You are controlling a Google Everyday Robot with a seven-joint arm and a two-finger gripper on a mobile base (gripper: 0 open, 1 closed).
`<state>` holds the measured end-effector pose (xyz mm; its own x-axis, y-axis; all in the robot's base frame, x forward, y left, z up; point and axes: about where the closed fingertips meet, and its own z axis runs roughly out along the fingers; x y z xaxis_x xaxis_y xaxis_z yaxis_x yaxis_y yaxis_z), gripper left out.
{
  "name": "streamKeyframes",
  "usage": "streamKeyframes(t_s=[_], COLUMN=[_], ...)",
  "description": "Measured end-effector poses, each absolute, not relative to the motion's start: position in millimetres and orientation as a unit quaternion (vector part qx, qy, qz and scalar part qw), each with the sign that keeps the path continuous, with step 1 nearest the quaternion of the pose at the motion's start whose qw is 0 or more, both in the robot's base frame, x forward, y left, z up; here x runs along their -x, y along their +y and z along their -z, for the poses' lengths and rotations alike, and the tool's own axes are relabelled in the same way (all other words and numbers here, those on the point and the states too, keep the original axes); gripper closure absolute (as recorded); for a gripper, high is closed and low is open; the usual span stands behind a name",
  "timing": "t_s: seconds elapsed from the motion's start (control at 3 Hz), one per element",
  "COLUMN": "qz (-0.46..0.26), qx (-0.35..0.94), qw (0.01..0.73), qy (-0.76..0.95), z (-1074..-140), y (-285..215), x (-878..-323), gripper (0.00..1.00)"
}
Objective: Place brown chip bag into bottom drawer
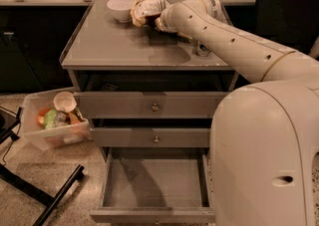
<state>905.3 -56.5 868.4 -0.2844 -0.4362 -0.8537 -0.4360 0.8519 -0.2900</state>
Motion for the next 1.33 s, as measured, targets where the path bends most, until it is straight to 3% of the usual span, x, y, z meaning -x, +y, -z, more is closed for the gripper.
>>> streamKeyframes(t_s=[0.33, 1.33], qz=[0.017, 0.051], qx=[0.26, 0.245], qw=[0.551, 0.623], qy=[0.793, 0.741], z=[-890, -995], y=[-67, -94], x=[-896, -814], gripper=[1.0, 1.0])
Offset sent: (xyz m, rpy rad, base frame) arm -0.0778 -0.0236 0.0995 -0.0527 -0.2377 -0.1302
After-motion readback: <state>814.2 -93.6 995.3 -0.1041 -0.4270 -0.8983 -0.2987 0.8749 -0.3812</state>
